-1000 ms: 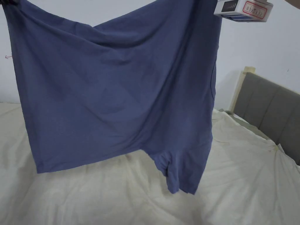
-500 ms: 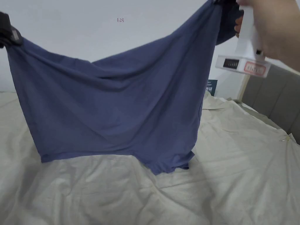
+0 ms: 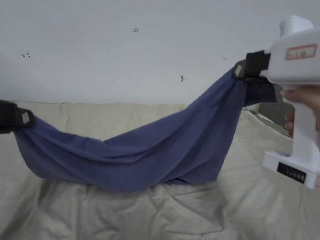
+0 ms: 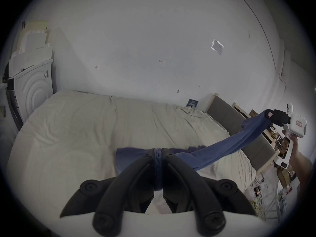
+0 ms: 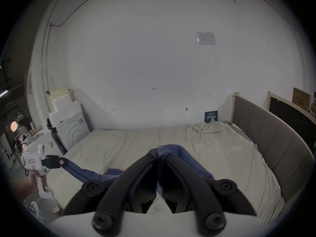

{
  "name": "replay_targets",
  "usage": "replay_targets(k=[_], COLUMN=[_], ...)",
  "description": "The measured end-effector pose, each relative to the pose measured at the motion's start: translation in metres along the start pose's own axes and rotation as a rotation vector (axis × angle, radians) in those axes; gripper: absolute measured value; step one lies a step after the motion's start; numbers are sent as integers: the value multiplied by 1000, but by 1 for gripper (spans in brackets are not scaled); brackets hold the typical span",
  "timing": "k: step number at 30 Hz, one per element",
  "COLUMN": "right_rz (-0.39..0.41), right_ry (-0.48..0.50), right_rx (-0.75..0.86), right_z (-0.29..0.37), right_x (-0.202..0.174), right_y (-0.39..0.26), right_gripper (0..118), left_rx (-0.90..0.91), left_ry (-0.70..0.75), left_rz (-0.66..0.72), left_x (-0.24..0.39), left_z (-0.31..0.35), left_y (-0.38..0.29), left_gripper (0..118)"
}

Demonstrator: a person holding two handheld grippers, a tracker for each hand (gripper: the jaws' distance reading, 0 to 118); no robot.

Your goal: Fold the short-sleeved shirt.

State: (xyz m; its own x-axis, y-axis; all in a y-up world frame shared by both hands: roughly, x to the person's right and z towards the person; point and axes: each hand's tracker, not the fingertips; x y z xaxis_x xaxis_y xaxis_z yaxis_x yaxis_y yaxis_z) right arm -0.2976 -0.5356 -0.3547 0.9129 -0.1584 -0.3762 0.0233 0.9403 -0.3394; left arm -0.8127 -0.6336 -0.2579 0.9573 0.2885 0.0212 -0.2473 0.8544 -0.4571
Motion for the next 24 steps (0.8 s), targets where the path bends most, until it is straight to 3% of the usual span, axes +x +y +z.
replay_targets(k=[5, 13, 19, 24], right_rz=[-12, -11, -34, -136], right_ry=[63, 69, 4, -57], right_rx=[-15, -61, -254, -452], right_z=[70, 140, 116, 49], right_x=[-3, 8, 35, 59], right_y=[-45, -117, -192, -251], right_gripper=[6, 6, 6, 6], left_rx=[-27, -49, -200, -363], left_ry=[-31, -54, 21, 119], left_rz=[23, 49, 129, 86], left_x=[15, 26, 6, -8], left_z=[56, 110, 78, 25], left_y=[-55, -128, -182, -214], left_gripper=[7, 7, 7, 7])
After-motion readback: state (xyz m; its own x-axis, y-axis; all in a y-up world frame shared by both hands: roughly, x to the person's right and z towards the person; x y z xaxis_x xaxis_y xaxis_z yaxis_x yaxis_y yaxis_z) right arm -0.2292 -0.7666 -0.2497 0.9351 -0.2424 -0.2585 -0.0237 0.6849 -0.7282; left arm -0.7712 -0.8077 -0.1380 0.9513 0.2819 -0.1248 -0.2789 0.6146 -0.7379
